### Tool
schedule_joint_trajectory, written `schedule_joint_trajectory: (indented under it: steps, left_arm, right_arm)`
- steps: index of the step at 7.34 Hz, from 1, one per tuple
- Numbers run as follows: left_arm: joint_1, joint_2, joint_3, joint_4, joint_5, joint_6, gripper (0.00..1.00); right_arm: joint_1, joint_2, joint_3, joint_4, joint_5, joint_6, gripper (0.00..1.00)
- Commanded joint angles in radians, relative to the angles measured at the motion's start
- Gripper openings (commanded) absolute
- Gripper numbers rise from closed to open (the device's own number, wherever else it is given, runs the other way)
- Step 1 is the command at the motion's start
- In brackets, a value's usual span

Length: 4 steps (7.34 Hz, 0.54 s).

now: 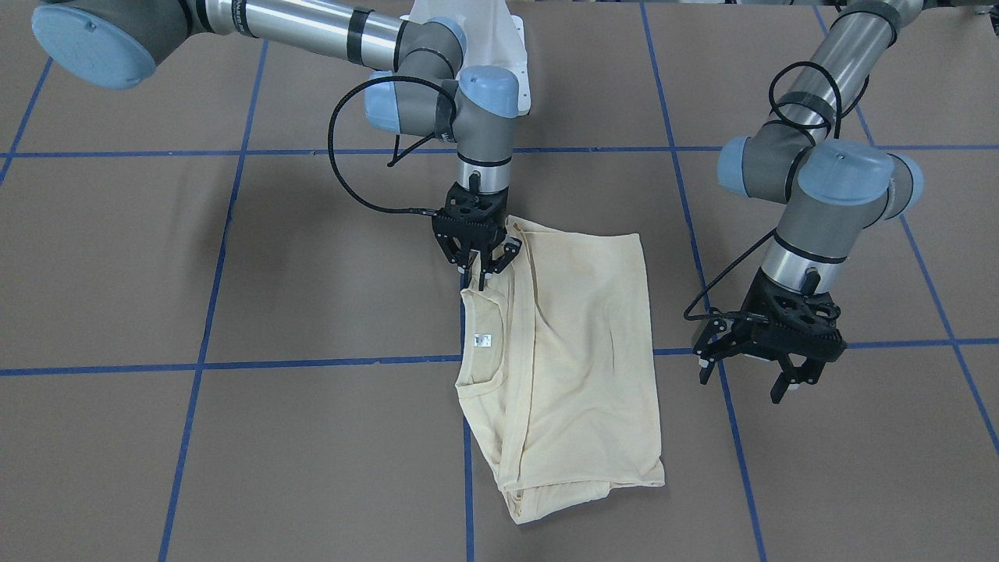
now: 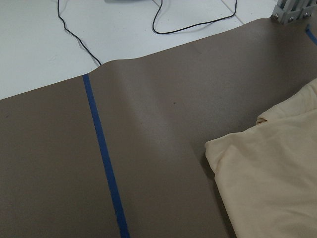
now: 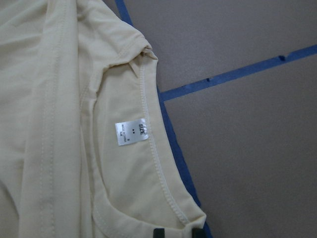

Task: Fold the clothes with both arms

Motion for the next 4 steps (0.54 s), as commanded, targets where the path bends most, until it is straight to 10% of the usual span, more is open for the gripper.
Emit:
schedule_joint_trajectory:
  steps: [1, 4]
  left_arm:
    - [0.001, 0.001, 0.0, -0.001, 0.001, 0.0, 1.0]
    - [0.001, 0.001, 0.0, -0.002, -0.001, -0.002, 1.0]
  right_arm:
    - [0.0, -0.035, 0.026, -0.002, 0.002, -0.031, 0.0]
    - [-0.006, -0.23, 0.346, -0.09, 0.008, -0.149, 0.0]
